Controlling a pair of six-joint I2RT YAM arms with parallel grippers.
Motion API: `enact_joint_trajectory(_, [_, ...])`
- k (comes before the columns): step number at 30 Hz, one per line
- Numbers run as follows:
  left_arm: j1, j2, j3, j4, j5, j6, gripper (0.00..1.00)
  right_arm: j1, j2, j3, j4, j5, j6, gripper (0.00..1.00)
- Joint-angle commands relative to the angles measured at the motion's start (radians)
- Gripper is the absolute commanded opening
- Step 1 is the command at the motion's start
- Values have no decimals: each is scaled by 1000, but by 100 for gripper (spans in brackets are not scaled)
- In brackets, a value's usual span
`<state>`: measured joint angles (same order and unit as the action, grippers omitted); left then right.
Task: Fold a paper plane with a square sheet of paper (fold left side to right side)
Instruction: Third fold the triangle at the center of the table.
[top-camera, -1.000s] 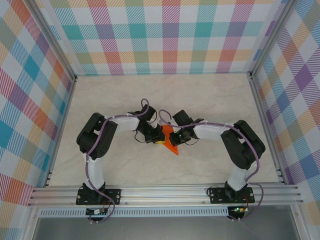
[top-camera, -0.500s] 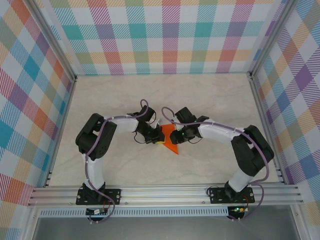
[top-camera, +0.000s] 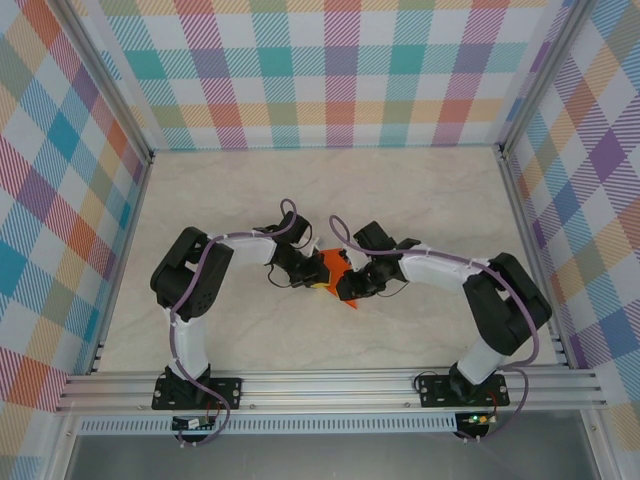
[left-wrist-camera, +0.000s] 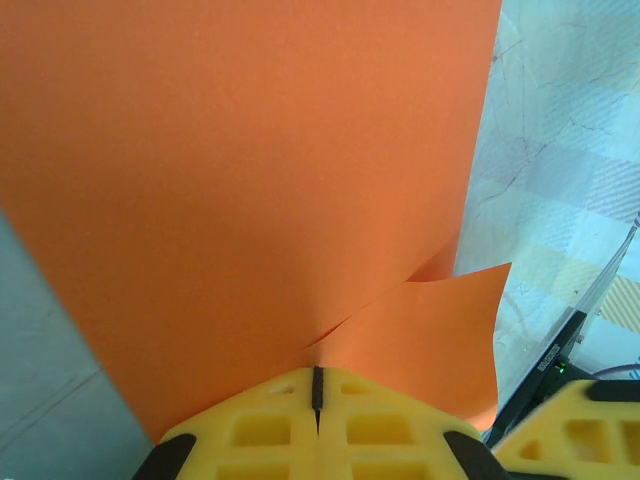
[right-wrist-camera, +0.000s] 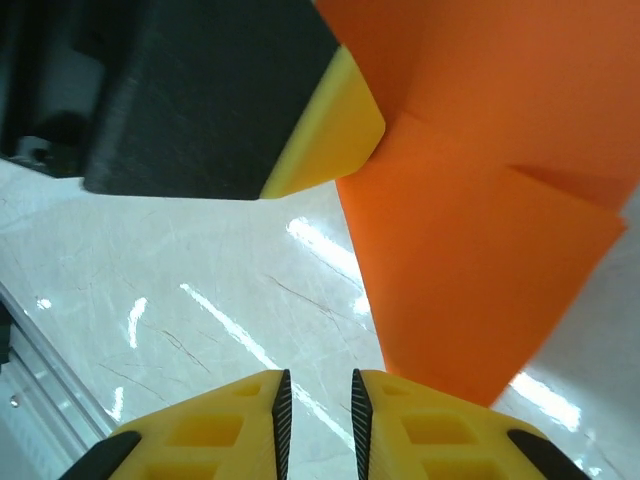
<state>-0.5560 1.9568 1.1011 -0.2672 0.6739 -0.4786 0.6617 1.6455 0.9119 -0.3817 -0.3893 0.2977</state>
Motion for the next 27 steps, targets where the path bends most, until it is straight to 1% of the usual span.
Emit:
enact_joint_trajectory(1, [-6, 32, -35, -73, -104, 0, 1, 3, 42, 7, 18, -62, 30, 24])
enact_joint_trajectory(7, [-7, 32, -33, -76, -106, 3, 1, 3, 87, 4, -7, -34, 32, 23])
enact_joint_trajectory(12, [-7, 34, -30, -79, -108, 5, 1, 3, 95, -3, -25, 5, 31, 23])
enact_joint_trajectory(17, [-7, 37, -27, -79, -109, 4, 1, 3, 104, -4, -45, 14, 21, 22])
enact_joint_trajectory(27, [-7, 44, -24, -87, -117, 8, 1, 3, 78, -56, -86, 53, 41, 16])
